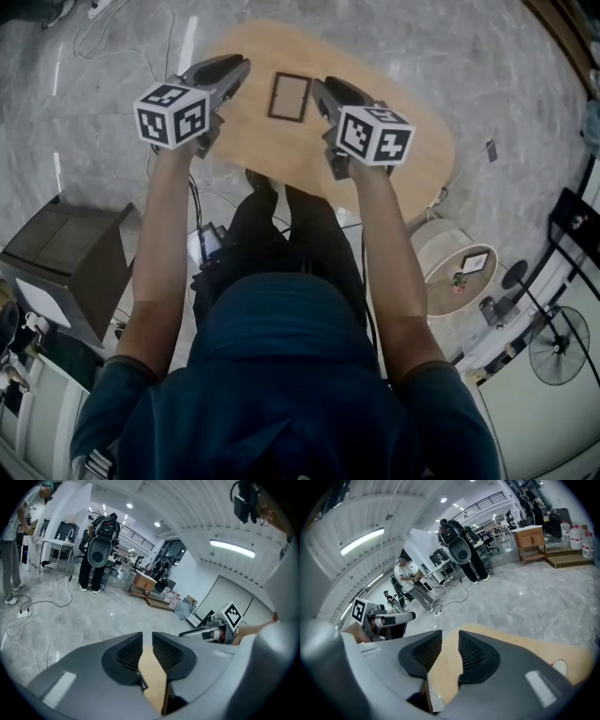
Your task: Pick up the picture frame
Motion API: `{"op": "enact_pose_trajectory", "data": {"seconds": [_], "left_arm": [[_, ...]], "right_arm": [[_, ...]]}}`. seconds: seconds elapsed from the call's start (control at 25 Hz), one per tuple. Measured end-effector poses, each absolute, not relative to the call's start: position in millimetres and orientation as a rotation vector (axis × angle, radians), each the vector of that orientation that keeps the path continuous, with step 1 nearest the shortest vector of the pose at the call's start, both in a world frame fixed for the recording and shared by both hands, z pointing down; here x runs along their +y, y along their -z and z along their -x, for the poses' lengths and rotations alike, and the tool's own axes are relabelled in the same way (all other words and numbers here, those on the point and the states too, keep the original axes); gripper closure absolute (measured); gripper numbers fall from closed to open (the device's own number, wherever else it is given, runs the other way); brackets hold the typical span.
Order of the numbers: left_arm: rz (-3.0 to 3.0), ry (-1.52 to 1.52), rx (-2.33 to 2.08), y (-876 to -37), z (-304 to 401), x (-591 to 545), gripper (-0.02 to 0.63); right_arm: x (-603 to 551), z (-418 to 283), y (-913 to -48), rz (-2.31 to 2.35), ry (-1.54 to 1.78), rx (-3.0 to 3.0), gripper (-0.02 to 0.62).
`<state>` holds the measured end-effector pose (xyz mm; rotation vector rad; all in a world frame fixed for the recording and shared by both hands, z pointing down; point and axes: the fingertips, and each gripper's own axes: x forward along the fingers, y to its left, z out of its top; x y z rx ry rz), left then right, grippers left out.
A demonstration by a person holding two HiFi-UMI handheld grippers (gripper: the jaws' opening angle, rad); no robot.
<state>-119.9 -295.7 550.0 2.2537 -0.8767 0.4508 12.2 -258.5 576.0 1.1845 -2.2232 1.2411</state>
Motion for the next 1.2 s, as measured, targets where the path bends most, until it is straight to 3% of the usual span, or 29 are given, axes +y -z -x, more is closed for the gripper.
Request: {"op": "enact_pose_trajectory", "data": {"seconds": [0.72,1.2], "left_arm": [[-1.915,-0.635,-0.738,-772.6,108.6,-276.2,0.509],[-1.810,-0.761,-0.710,-859.0,109.2,-243.9,0.505]], "right_arm": [[-251.9,-16.4,-793.0,-1.118,-1.556,-1.864,0.500],[-230.9,2.5,-869.1,-1.012,-1.599,-1.748,0.502]]}}
